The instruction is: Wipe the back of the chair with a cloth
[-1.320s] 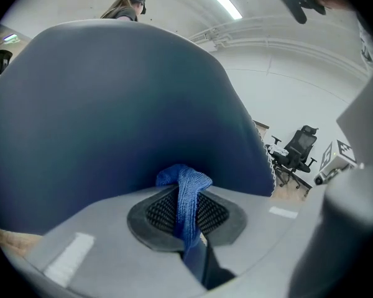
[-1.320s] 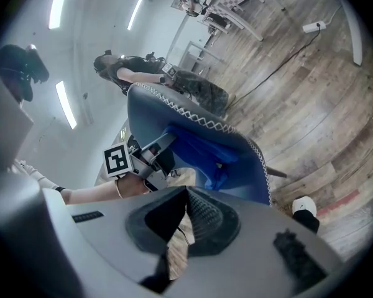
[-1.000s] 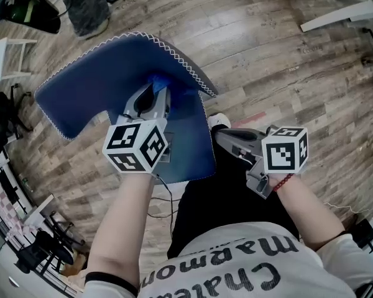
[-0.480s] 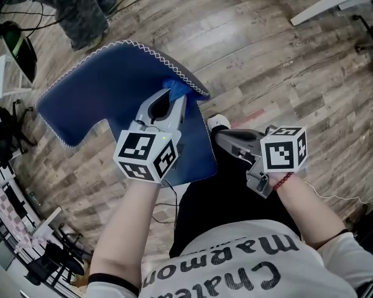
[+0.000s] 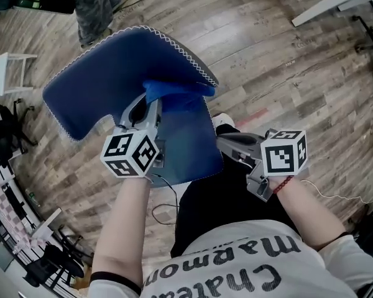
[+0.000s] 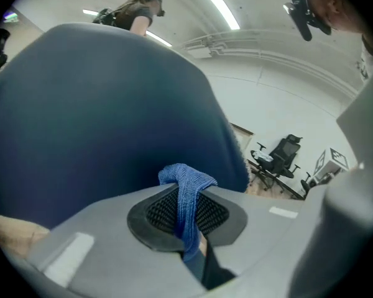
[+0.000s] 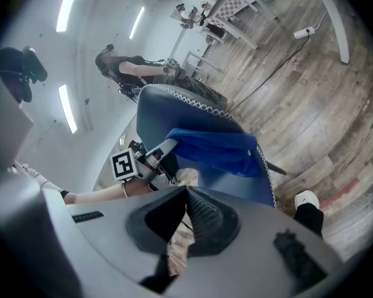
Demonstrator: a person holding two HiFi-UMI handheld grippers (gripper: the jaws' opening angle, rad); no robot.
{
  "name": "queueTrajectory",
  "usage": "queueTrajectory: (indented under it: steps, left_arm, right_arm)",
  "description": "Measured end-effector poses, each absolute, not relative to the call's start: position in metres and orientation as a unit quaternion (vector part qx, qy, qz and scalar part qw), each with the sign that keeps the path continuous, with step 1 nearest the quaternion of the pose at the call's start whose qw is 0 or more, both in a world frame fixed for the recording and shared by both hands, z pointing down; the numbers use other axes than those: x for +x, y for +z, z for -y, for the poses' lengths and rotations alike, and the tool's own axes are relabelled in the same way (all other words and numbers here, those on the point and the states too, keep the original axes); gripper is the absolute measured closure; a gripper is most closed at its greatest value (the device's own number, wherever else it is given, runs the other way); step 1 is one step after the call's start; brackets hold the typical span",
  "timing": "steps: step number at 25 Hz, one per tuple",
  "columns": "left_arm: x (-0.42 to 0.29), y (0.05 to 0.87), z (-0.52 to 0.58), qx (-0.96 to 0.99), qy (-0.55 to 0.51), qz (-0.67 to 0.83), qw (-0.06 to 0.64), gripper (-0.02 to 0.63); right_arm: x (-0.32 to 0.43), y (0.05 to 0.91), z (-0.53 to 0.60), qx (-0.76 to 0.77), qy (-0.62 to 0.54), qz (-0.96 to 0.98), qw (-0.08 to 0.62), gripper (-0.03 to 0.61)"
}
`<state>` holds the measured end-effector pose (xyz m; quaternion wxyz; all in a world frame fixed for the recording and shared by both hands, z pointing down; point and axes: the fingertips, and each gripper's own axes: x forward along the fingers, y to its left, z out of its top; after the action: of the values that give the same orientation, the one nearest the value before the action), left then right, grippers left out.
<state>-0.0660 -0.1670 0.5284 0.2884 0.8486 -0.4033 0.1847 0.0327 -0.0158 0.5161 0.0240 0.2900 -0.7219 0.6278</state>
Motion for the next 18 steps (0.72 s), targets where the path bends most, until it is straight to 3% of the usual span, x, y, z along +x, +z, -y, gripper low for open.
queueTrajectory:
  steps: [10, 18]
  left_arm:
    - [-0.280, 0.538, 0.174, 0.697, 0.217, 0.632, 0.261, 0.572]
    - [-0.290, 0.542, 0.194, 0.704, 0.245, 0.626, 0.231, 0.572]
  right_arm:
    - [-0.003, 0.519, -0.003, 0.279, 0.629, 0.725, 0.034, 0.563]
    - [-0.014, 0.525, -0.012, 0.276, 0.638, 0.718, 0.040, 0.563]
